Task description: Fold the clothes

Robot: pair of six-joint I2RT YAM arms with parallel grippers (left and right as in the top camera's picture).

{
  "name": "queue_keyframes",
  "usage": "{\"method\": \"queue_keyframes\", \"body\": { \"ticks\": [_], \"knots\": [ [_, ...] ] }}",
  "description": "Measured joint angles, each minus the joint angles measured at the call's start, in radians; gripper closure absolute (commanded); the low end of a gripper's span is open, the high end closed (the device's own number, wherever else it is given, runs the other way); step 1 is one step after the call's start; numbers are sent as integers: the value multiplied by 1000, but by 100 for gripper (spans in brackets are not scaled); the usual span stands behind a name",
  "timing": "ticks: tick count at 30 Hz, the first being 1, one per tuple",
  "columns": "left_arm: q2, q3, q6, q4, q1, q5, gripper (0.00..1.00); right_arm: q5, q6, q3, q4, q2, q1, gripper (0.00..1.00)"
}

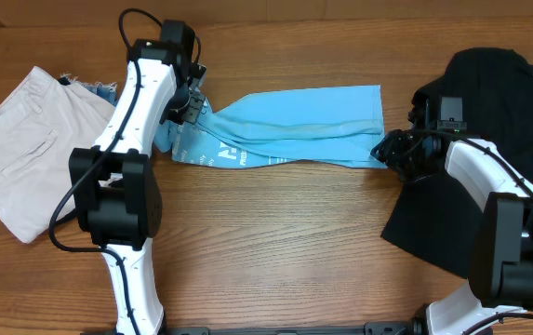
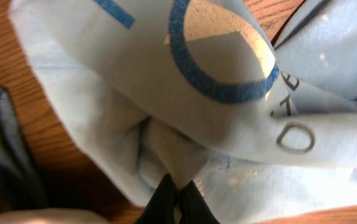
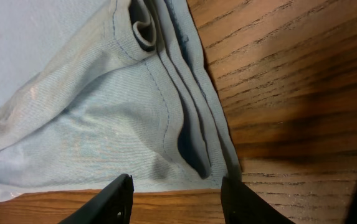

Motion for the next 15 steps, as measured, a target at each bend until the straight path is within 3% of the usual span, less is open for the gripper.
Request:
{"method": "queue_keyframes", "body": {
  "ticks": [15],
  "knots": [
    [0, 322, -43, -210, 0, 6, 96, -7, 0, 0, 34, 0, 0, 48]
  ]
}}
